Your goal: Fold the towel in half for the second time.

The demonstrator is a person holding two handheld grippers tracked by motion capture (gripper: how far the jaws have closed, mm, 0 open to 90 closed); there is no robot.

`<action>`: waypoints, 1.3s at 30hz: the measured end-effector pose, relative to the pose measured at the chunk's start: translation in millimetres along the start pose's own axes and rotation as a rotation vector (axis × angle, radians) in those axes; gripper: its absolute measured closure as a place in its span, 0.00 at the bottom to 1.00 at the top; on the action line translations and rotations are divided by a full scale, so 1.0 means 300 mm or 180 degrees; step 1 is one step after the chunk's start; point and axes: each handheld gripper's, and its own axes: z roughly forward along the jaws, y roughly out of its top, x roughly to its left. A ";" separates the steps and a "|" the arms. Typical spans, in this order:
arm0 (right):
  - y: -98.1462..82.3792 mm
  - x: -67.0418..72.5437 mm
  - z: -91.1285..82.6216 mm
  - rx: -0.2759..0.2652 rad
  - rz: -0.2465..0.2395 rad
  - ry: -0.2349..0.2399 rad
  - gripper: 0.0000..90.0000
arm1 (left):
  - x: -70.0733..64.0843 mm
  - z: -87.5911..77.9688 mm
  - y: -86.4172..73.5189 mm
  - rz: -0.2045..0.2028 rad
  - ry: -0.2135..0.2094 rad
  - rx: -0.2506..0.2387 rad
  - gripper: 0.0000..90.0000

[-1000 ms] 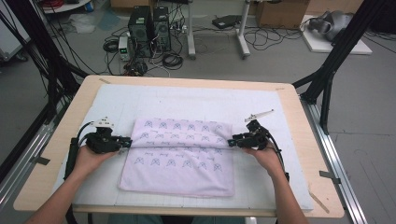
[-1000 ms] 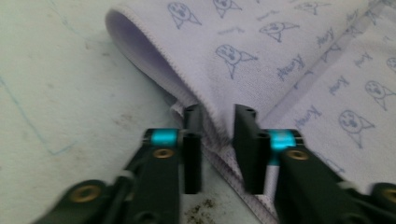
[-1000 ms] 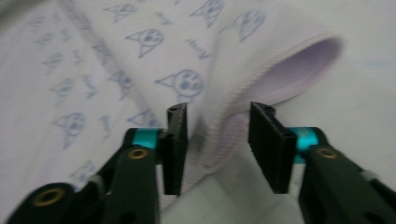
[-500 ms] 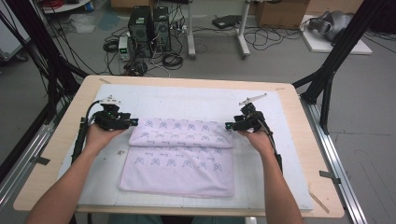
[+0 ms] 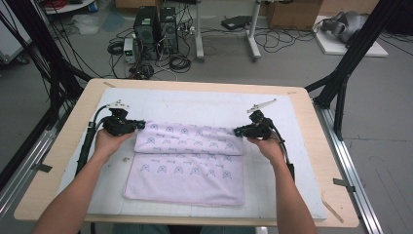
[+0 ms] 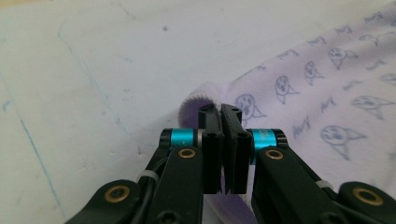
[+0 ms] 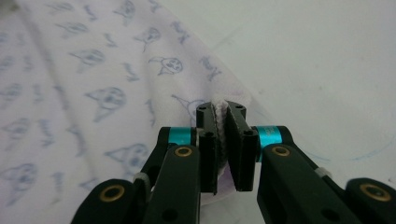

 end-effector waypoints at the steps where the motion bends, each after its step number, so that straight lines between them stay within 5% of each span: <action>1: 0.003 0.012 -0.015 -0.0044 -0.0048 0.0010 0.94 | -0.012 -0.032 0.000 0.0031 -0.0012 -0.0079 0.96; 7: -0.006 0.146 -0.153 -0.0349 -0.0391 0.0045 0.94 | -0.074 -0.180 -0.058 0.0152 -0.0147 -0.0368 0.95; 12: -0.108 0.251 -0.223 -0.0403 -0.0467 0.0194 0.91 | -0.145 -0.285 -0.187 0.0217 -0.0307 -0.0357 0.93; 14: -0.164 0.281 -0.228 -0.0397 -0.0453 0.0271 0.79 | -0.158 -0.314 -0.244 0.0172 -0.0331 -0.0305 0.88; 17: -0.216 0.303 -0.228 -0.0321 -0.0466 0.0192 0.69 | -0.168 -0.337 -0.289 0.0188 -0.0312 -0.0215 0.79; 24: -0.181 0.308 -0.180 -0.0356 -0.0574 0.0110 0.64 | -0.196 -0.279 -0.225 0.0240 -0.0315 -0.0184 0.60; 30: -0.151 0.283 -0.078 -0.0040 -0.0721 -0.0106 0.64 | -0.202 -0.171 -0.191 0.0188 -0.0263 0.0075 0.58; 35: -0.173 0.243 -0.015 0.0188 -0.0573 -0.0012 0.78 | -0.198 -0.105 -0.201 0.0359 -0.0343 0.0314 0.91; 39: -0.193 0.243 -0.012 0.0205 -0.0581 0.0072 0.99 | -0.194 -0.127 -0.205 0.0319 -0.0351 0.0182 1.00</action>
